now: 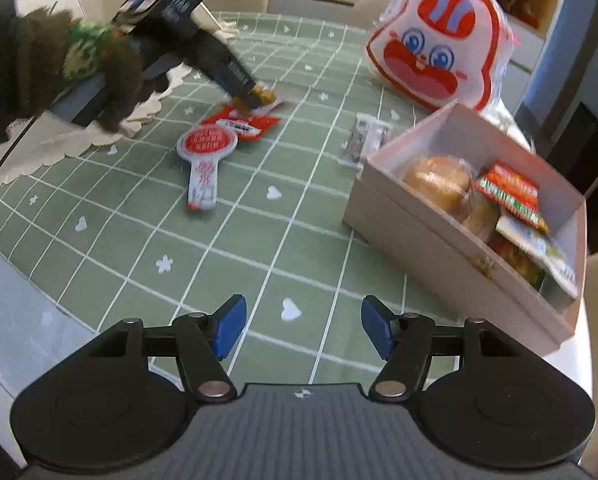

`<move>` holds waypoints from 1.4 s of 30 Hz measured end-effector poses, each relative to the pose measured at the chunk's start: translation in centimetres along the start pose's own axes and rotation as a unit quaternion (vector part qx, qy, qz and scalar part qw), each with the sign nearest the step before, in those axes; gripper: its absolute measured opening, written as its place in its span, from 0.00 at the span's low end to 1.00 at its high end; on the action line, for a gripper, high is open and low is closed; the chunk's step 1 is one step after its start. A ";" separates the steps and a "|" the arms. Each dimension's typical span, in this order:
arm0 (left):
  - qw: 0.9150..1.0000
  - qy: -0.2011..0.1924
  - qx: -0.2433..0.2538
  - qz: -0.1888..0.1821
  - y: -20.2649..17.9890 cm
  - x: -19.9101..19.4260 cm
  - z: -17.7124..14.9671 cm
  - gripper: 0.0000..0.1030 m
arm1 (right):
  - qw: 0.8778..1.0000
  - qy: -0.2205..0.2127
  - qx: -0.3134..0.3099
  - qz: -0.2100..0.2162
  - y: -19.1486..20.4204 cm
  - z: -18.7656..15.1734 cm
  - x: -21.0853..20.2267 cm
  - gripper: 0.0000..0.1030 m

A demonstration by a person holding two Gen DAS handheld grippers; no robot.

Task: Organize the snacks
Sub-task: 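Grasp the olive packet with the left gripper, then grasp the red snack packet with right while left lifts the olive packet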

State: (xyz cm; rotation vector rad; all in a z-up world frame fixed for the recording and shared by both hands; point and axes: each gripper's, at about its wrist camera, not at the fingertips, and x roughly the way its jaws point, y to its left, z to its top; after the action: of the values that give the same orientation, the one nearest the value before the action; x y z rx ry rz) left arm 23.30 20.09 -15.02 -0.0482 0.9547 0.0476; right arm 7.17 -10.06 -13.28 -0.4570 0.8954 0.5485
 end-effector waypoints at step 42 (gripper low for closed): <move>0.975 -0.043 -0.197 -0.095 -1.6 -17.0 -21.4 0.32 | 0.998 0.000 0.046 0.045 3.5 12.5 9.2 0.09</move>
State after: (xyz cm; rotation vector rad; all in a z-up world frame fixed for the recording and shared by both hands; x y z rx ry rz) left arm -3.85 16.84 -13.48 -0.5006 0.8395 0.0607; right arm 17.12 2.27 -14.54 -0.3345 0.9412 0.5869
